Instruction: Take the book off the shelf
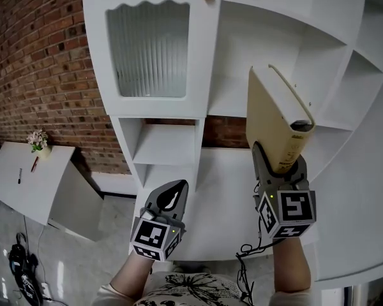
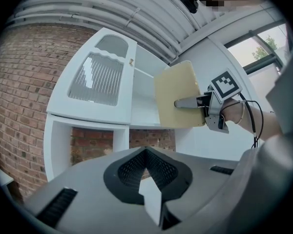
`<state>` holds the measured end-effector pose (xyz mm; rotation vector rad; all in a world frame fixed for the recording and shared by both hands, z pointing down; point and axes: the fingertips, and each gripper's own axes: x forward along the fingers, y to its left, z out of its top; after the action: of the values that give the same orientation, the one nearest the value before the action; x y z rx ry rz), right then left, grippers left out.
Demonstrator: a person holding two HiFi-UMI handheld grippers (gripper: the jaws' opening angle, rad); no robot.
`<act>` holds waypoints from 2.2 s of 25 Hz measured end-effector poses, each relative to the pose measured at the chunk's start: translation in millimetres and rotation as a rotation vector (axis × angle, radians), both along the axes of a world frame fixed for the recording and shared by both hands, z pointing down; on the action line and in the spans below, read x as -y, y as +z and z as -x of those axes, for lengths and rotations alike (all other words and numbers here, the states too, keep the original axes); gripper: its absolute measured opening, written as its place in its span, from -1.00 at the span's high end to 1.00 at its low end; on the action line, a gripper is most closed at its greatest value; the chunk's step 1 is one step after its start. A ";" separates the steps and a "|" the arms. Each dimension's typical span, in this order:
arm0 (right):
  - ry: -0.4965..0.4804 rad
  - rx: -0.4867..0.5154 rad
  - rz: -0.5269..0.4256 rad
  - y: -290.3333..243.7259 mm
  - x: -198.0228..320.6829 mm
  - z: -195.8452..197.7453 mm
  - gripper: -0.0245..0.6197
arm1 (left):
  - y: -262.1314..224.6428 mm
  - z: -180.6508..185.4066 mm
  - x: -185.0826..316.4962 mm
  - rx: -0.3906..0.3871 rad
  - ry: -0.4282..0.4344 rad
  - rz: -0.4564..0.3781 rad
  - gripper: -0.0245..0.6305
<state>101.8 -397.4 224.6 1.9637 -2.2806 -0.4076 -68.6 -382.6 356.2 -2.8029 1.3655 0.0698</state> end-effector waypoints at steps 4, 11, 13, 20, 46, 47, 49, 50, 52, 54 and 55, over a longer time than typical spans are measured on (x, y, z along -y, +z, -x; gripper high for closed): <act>0.002 0.037 0.039 42.1 -16.0 -4.9 0.23 | 4.4 -4.1 -10.1 0.004 0.001 0.006 0.89; -0.023 0.075 0.099 111.4 -26.3 -0.8 0.23 | 12.5 -0.4 -14.1 0.004 -0.028 0.020 0.89; -0.038 0.110 0.119 130.5 -28.1 0.6 0.23 | 16.7 0.1 -12.6 0.006 -0.036 0.027 0.89; -0.087 0.177 0.203 174.1 -33.5 11.3 0.23 | 29.7 6.2 -8.3 0.006 -0.067 0.059 0.89; -0.091 0.204 0.141 161.2 -24.5 2.5 0.24 | 37.0 -5.3 3.5 0.007 -0.065 0.065 0.89; -0.092 0.204 0.139 160.2 -23.8 2.7 0.24 | 38.1 -4.8 4.0 0.009 -0.067 0.067 0.89; -0.090 0.201 0.137 159.7 -22.7 2.5 0.24 | 40.3 -3.9 5.1 0.008 -0.069 0.072 0.89; -0.089 0.201 0.137 159.9 -21.9 2.2 0.24 | 40.9 -3.4 5.9 0.007 -0.070 0.073 0.89; -0.089 0.206 0.140 161.1 -19.7 1.6 0.24 | 41.8 -2.8 7.9 0.010 -0.074 0.073 0.89; -0.089 0.209 0.147 163.9 -17.4 0.7 0.24 | 43.0 -3.0 9.8 0.017 -0.077 0.068 0.89; -0.088 0.209 0.150 165.4 -16.6 0.3 0.24 | 43.5 -3.2 10.5 0.021 -0.077 0.065 0.89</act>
<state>101.5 -380.8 390.0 1.9178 -2.4469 -0.0364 -65.3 -393.1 399.7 -2.7900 1.4962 -0.0048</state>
